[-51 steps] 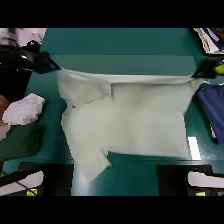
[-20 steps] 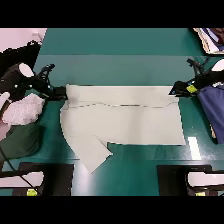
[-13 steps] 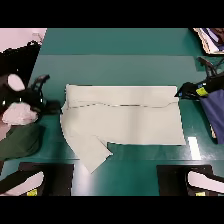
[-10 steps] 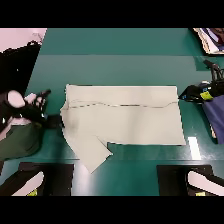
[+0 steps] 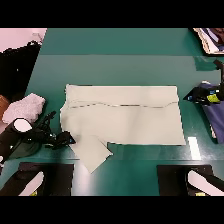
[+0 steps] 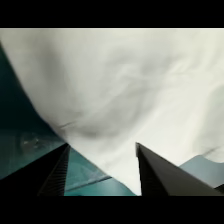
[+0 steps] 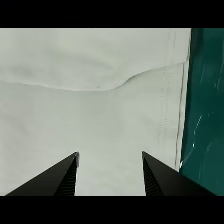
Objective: Fold the shirts.
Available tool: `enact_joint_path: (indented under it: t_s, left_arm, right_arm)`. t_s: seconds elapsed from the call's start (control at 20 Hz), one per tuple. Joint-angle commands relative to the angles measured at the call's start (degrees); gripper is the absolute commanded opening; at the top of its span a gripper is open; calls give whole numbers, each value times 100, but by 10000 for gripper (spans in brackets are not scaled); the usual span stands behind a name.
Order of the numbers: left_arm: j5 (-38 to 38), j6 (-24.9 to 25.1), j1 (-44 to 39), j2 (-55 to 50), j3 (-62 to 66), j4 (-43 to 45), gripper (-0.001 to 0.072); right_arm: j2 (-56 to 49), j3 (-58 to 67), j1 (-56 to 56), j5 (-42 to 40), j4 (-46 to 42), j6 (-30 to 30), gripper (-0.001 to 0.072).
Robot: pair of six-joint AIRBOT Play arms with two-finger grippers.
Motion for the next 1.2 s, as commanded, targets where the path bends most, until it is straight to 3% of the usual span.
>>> enact_joint_path:
  t_s: [0.0,0.1,0.15,0.2,0.3,0.35,0.6,0.7,0.75,0.85,1.15]
  left_arm:
    - [426,81,-4,33,-114,-243,489]
    - [437,81,-4,33,-114,-243,460]
    - [424,144,-4,33,-111,-264,243]
    - [391,245,-4,33,-111,-321,125]
    - [275,271,-4,33,-98,-470,100]
    - [155,348,-4,33,-61,-520,31]
    - [-195,579,-4,33,393,-507,30]
    - [-149,623,-4,33,514,-507,30]
    - [-118,625,-4,33,531,-507,30]
    - [-83,625,-4,33,531,-507,31]
    - [-42,678,-4,33,531,-501,31]
  right_arm:
    - [39,-11,-7,70,9,2,449]
    - [46,-11,-7,68,162,2,449]
    - [46,-11,-9,70,247,0,449]
    - [46,-11,-9,83,297,2,449]
    - [46,-15,-26,273,238,0,434]
    - [72,-87,-92,420,192,2,433]
    - [728,-1622,-962,809,-879,7,456]
    - [925,-2352,-1506,896,-1097,2,603]
    - [970,-2680,-1781,846,-1082,4,591]
    - [997,-3163,-2103,717,-1049,4,499]
    - [990,-3654,-2186,-9,-243,-44,450]
